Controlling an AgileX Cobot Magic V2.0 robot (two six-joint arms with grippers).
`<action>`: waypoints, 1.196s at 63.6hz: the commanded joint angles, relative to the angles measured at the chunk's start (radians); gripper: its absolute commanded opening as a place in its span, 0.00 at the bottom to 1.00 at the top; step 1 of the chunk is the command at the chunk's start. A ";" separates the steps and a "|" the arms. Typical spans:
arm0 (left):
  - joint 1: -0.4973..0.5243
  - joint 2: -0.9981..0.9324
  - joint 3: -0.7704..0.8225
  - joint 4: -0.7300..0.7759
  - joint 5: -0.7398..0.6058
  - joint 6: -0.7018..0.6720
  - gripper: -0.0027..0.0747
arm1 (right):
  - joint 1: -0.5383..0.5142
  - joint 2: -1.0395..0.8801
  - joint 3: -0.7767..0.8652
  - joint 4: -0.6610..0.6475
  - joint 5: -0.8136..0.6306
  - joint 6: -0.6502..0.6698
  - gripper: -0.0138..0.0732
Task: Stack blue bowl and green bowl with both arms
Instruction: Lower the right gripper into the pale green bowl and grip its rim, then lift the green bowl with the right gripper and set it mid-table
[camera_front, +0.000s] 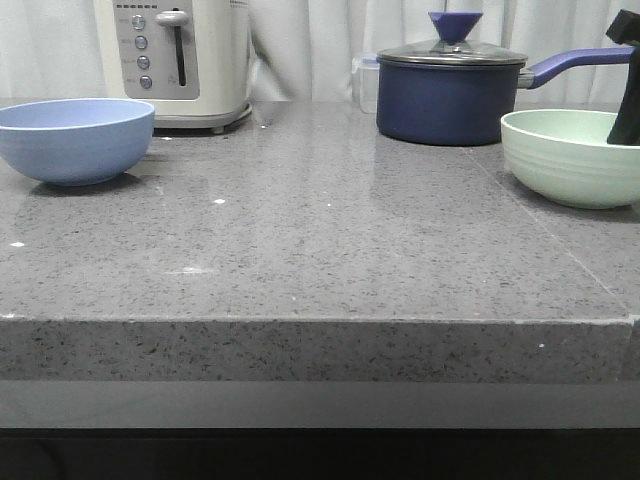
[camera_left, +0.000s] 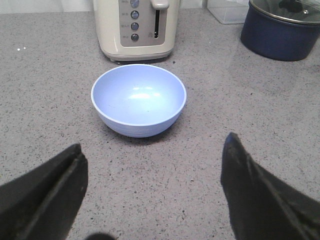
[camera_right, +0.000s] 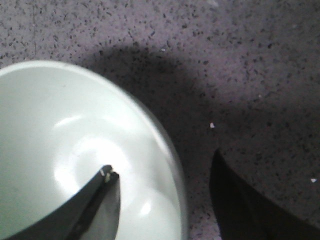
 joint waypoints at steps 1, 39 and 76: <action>-0.008 0.007 -0.038 -0.013 -0.072 0.003 0.74 | -0.005 -0.042 -0.036 0.031 -0.026 -0.014 0.58; -0.008 0.007 -0.038 -0.013 -0.072 0.003 0.74 | -0.005 -0.052 -0.052 -0.013 -0.017 -0.019 0.09; -0.008 0.007 -0.038 -0.013 -0.072 0.003 0.74 | 0.450 0.035 -0.352 -0.258 -0.004 0.163 0.10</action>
